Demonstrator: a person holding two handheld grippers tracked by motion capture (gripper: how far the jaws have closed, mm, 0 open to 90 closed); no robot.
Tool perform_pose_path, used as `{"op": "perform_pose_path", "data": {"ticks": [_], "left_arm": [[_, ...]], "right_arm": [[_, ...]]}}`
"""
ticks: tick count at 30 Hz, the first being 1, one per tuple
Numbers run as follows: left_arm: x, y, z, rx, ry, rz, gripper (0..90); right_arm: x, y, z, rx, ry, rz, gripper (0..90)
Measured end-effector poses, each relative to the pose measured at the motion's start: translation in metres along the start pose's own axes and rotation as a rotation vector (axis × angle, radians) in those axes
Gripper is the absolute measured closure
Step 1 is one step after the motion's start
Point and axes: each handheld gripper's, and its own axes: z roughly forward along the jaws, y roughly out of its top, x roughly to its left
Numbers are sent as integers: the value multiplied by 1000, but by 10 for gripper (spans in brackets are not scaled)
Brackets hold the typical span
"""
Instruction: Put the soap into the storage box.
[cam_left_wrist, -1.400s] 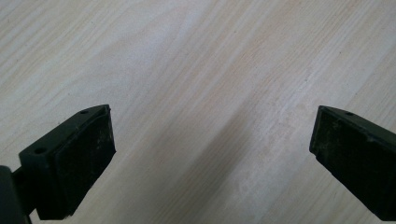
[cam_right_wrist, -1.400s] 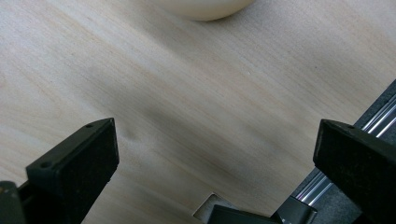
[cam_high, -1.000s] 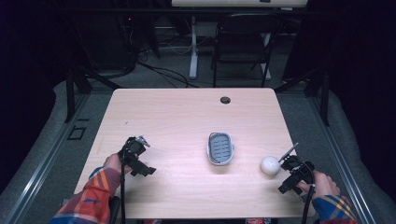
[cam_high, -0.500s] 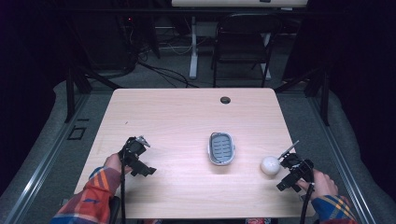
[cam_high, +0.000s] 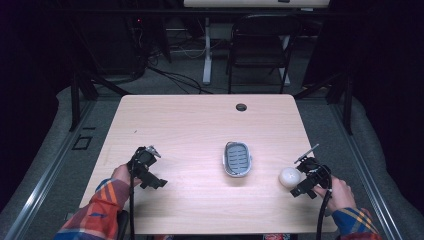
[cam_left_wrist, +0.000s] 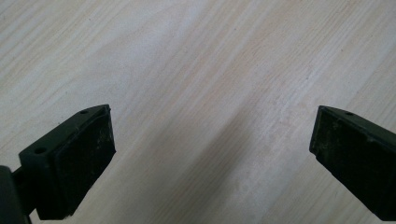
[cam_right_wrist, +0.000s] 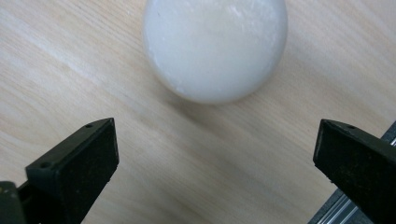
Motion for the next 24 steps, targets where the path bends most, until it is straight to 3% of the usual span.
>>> {"op": "perform_pose_path", "data": {"ticks": [1,3,5,7,10,12,13,15,16,17,19,22,23,24], "left_arm": [[0,0,0,1,0,-1,0],[0,0,0,1,0,-1,0],[0,0,0,1,0,-1,0],[0,0,0,2,0,-1,0],[0,0,0,3,0,-1,0],[0,0,0,3,0,0,0],[0,0,0,3,-1,0,0],[0,0,1,3,-1,0,0],[0,0,1,4,-1,1,0],[0,0,1,4,-1,1,0],[0,0,1,4,-1,1,0],[0,0,1,5,-1,-1,0],[0,0,1,6,-1,0,0],[0,0,1,9,-1,2,0]], "right_arm": [[0,2,0,5,-3,-8,0],[3,3,4,-63,19,38,0],[1,9,1,-9,8,-9,0],[2,12,5,-39,10,16,0],[3,17,6,-24,22,4,0],[1,21,2,11,17,-52,0],[4,20,6,-49,27,-11,0],[3,24,5,-22,21,-38,0],[6,23,11,-90,31,14,0],[4,27,6,-15,13,-47,0],[5,29,10,-30,17,-40,0],[5,34,7,11,3,-80,0],[7,34,11,-31,13,-49,0],[7,36,10,-9,10,-68,0]]}}
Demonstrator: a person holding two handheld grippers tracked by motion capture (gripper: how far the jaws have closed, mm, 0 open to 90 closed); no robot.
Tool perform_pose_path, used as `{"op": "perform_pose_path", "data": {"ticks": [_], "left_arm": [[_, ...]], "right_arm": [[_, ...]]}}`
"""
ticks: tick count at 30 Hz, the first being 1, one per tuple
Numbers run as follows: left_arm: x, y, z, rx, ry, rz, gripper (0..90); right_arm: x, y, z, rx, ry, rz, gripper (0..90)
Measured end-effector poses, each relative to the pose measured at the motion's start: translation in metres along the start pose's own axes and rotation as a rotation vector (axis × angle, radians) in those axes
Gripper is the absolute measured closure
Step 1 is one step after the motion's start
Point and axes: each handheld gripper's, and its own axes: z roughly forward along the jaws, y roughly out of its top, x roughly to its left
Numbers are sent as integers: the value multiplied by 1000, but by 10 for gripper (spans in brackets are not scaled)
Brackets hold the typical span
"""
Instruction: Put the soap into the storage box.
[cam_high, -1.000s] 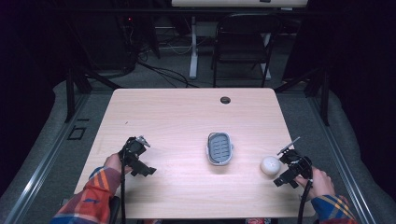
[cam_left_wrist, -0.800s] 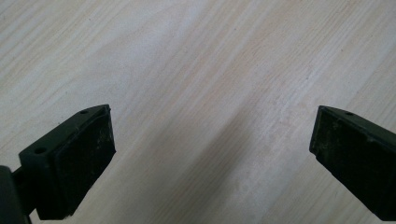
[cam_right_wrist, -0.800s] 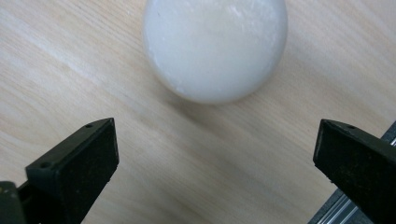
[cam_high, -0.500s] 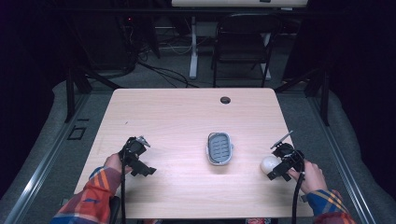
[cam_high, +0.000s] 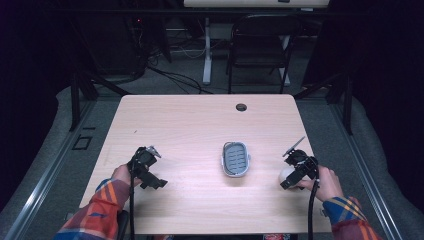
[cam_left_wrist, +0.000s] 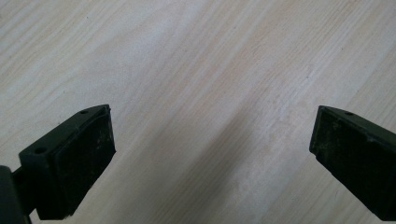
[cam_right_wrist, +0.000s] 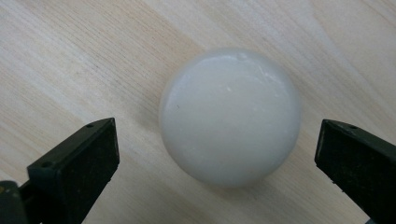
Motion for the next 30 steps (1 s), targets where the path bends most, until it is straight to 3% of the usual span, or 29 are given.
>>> {"op": "perform_pose_path", "data": {"ticks": [1,2,5,9,10,11,14,15,18,21,22,30], "left_arm": [[0,0,0,0,0,0,0],[0,0,0,0,-1,1,0],[0,0,0,0,0,0,0],[0,0,0,1,-1,0,0],[0,0,0,1,0,1,0],[0,0,0,2,-1,0,0],[0,0,0,2,-1,2,0],[0,0,0,1,0,2,0],[0,0,0,1,-1,2,0],[0,0,0,3,-1,2,0],[0,0,0,3,-4,3,0],[-1,0,0,5,-6,4,0]], "right_arm": [[0,1,1,1,-3,2,0],[-1,3,-1,35,-10,-21,7],[0,4,2,-1,-3,-7,60],[2,7,5,0,-2,-5,108],[0,10,3,46,-20,-37,136],[0,10,3,53,-19,-40,139],[0,10,6,48,-11,-22,146],[2,9,9,22,-15,1,147],[1,11,9,51,-19,-16,161],[2,11,11,39,-19,0,182],[1,12,10,48,-33,-4,228],[1,13,12,76,-27,-18,232]]}}
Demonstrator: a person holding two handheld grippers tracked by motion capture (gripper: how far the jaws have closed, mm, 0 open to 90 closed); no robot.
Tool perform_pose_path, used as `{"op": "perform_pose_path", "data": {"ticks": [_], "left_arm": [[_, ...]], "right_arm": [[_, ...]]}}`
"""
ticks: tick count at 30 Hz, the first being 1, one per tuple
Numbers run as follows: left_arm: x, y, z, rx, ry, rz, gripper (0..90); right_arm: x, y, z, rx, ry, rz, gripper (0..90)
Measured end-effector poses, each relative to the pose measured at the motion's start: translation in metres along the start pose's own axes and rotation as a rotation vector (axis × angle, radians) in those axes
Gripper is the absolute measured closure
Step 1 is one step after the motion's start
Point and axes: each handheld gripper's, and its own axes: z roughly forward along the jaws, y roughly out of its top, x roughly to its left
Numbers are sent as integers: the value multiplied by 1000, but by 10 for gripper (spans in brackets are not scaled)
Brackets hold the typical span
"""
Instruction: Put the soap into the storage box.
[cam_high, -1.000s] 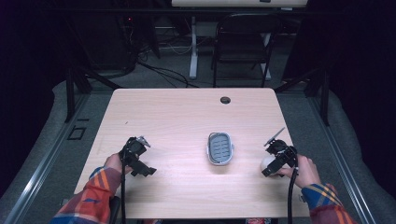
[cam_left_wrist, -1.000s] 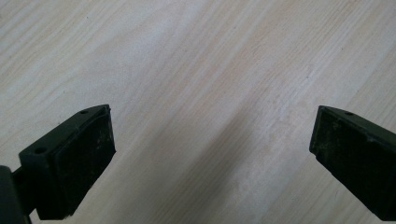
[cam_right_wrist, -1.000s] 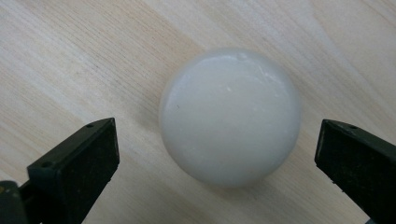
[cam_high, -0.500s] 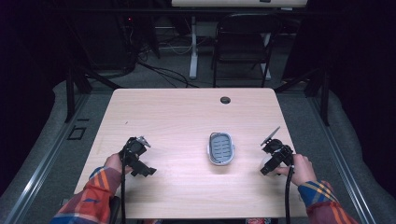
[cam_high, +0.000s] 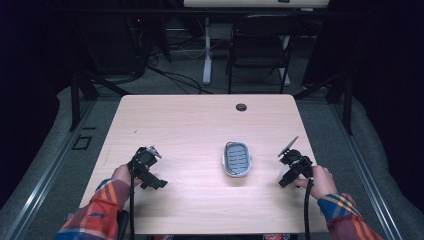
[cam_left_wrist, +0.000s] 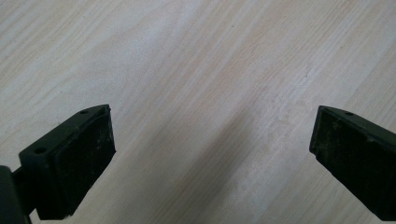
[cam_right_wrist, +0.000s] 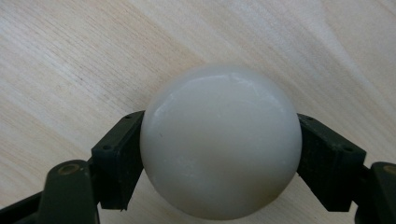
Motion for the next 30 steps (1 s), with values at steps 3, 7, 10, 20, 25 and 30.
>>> {"op": "perform_pose_path", "data": {"ticks": [3,7,10,20,25,30], "left_arm": [[0,0,0,-1,-1,0,0],[0,0,0,-2,0,1,0],[0,0,0,-2,0,1,0],[0,0,0,-1,0,1,0],[0,0,0,0,3,3,0],[0,0,0,1,3,-1,0]], "right_arm": [[1,-1,1,-16,3,18,234],[0,0,-1,10,-5,-3,235],[2,-1,1,-8,1,6,236],[1,0,-8,12,-11,-23,236],[4,-1,-8,-20,-9,-11,237],[4,-1,-11,-10,-7,-23,237]]}}
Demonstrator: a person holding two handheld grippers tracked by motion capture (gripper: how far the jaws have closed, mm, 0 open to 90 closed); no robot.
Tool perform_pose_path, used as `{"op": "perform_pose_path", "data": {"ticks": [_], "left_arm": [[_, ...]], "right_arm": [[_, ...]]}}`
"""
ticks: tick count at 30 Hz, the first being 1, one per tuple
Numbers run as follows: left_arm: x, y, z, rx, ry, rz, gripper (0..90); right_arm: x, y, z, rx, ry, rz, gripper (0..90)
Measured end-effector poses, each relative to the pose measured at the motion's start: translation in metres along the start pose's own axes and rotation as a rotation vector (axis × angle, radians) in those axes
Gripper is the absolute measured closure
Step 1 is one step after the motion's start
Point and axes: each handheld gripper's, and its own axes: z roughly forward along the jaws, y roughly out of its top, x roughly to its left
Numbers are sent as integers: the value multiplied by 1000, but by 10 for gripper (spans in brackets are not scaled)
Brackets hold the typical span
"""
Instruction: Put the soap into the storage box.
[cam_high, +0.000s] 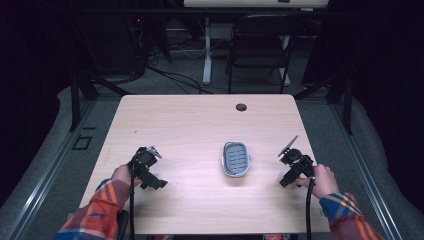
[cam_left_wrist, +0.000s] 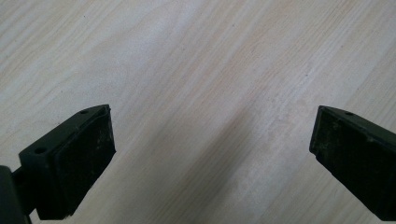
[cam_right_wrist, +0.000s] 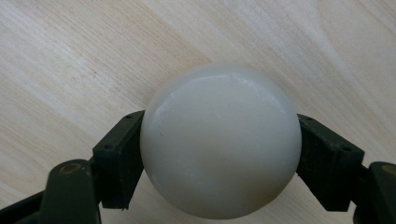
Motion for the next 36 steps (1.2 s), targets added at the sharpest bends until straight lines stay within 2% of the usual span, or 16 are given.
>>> {"op": "perform_pose_path", "data": {"ticks": [1,3,4,5,6,8,9,13,14,15,19,22,23,26,30,36], "left_arm": [[0,0,0,0,0,0,0],[0,0,0,0,0,3,0],[0,0,0,-1,1,5,0],[0,0,0,-1,1,5,0],[0,0,0,-1,3,3,0],[0,0,0,0,3,7,0],[0,-1,0,-2,2,3,0],[0,-1,-1,-2,3,6,0],[0,-1,-1,-1,2,5,0],[0,-1,-1,-1,2,5,0],[0,-1,-1,-9,-5,7,0],[0,-1,-1,-7,-7,5,0],[0,-1,-1,-7,-7,6,0],[0,-1,-1,-8,-6,4,0],[0,-1,0,-7,-9,4,0],[1,-1,0,-9,-12,6,0]], "right_arm": [[-1,1,-2,16,-5,-15,237],[4,-3,4,-88,16,61,237],[-3,4,-10,82,-24,-82,237],[-3,4,-10,82,-24,-82,237],[3,0,-4,-23,0,0,237],[3,2,-6,-4,-4,-17,237],[5,1,-3,-49,7,14,237],[3,6,-8,17,-10,-39,238],[6,5,-3,-34,-2,-2,238],[6,5,-3,-34,-2,-2,238],[6,11,-10,36,-9,-59,237],[7,13,-12,29,-11,-66,237],[9,13,-10,0,-8,-39,237],[8,18,-16,25,-14,-66,238],[10,23,-18,-7,-14,-63,237],[12,32,-26,11,-26,-104,238]]}}
